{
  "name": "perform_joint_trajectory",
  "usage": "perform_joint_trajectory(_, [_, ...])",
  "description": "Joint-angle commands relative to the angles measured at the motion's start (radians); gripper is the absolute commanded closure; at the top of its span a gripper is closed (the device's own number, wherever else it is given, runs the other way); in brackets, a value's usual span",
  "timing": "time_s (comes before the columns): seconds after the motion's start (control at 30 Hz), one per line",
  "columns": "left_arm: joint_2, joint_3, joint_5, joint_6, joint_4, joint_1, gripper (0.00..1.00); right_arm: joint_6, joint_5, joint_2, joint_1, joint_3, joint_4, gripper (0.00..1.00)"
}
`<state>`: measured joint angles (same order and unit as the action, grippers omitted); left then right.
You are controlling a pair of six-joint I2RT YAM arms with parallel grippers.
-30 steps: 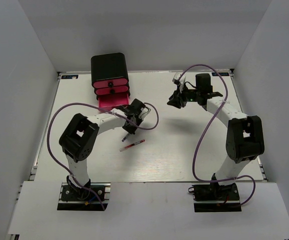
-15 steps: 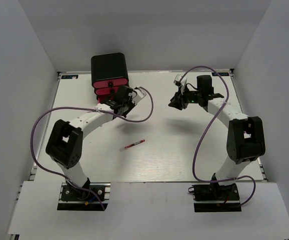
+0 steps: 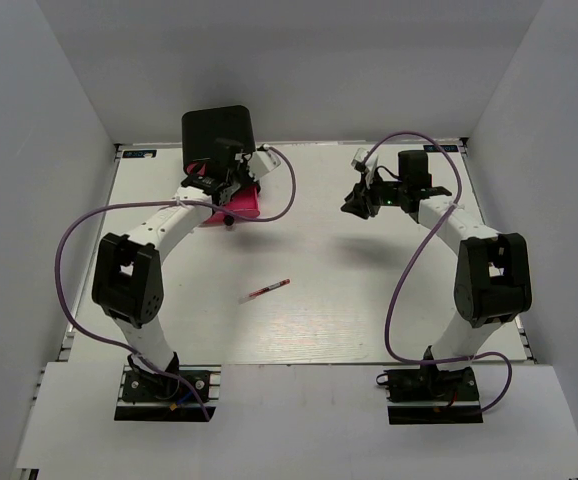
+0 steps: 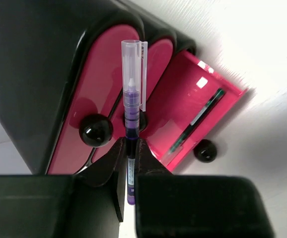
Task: Sort the stationery into containers
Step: Place the stationery into the container
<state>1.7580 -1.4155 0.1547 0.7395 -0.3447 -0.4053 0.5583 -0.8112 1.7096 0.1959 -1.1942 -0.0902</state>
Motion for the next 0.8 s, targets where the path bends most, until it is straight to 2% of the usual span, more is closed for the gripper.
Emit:
perform_joint_trajectory(0.0, [-0.003,-0.016,-0.058,0.076,-0.019,0.026,1.0,0.012,-0.008,-0.039,-0.012,0.005,-0.013,0.6])
perform_joint_trajectory(0.1, [-0.003,0.003,-0.058,0.089,-0.019,0.037,1.0,0.012,-0.008,-0.034,-0.018,0.008,-0.013,0.6])
perform_joint_trajectory(0.4, [-0.003,0.033,-0.224,0.13,-0.091,0.066,1.0,0.014,-0.008,-0.025,-0.026,0.004,-0.016,0.58])
perform_joint_trajectory(0.77, [0.064,0.053,-0.153,0.121,0.009,0.076,1.0,0.014,-0.005,-0.018,-0.035,-0.008,-0.017,0.58])
